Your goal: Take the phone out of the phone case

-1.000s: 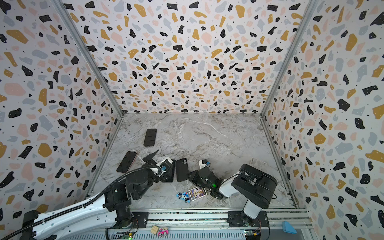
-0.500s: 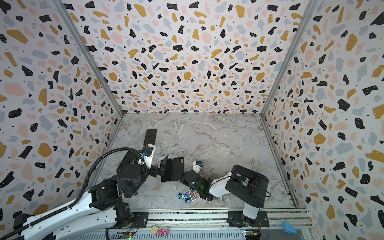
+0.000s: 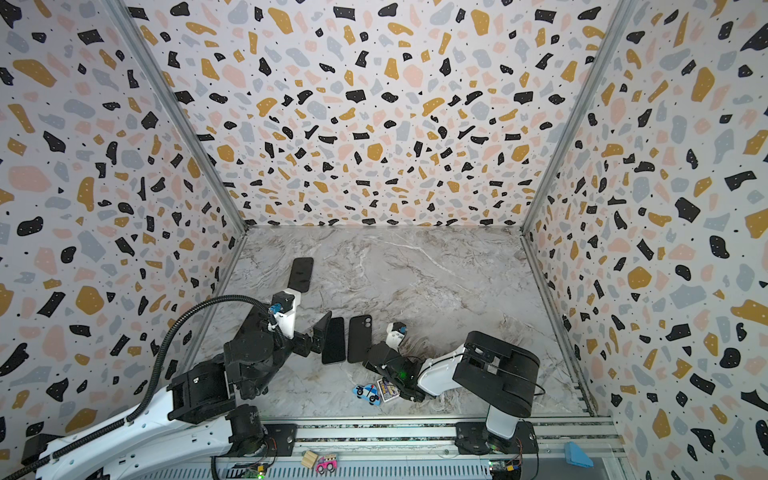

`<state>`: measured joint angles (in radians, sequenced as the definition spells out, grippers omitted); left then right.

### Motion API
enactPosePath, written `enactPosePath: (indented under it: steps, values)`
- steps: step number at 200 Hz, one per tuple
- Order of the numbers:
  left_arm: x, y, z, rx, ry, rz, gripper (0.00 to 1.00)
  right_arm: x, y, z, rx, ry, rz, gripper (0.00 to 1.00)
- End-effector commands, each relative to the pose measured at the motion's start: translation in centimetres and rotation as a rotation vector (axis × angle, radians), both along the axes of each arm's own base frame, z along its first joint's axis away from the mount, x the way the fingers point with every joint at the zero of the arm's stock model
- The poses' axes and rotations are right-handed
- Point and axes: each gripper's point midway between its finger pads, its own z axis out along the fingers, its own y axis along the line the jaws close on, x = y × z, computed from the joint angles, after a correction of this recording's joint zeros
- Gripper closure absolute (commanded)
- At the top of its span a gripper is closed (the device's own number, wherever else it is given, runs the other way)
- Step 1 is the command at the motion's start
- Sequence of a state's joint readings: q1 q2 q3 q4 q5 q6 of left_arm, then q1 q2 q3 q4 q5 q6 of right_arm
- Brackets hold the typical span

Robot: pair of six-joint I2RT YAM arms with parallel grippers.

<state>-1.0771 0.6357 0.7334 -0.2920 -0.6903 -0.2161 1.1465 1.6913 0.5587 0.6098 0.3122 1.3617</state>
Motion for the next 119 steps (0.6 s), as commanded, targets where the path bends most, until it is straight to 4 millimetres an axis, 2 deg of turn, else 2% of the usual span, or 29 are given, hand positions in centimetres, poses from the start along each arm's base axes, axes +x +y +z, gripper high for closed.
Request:
enactPosePath:
  steps: [1,18,45,78,119]
  values:
    - [0.0,0.2,0.4,-0.033,-0.008,0.004,0.00,0.4,-1.1,0.1,-0.091,-0.033,0.003,1.00]
    - [0.0,0.2,0.4,-0.035,-0.009,0.004,0.00,0.3,-1.0,-0.2,-0.092,-0.030,0.011,1.00]
    - [-0.1,0.2,0.6,-0.050,-0.014,0.000,0.00,0.1,0.6,-0.7,-0.066,-0.010,0.040,1.00]
    - [-0.2,0.2,0.7,-0.065,-0.011,-0.004,0.00,-0.2,2.3,0.0,-0.019,-0.003,0.033,1.00]
    - [-0.3,0.6,0.9,-0.093,-0.020,0.005,0.00,-1.7,4.5,0.2,0.040,0.029,0.011,1.00]
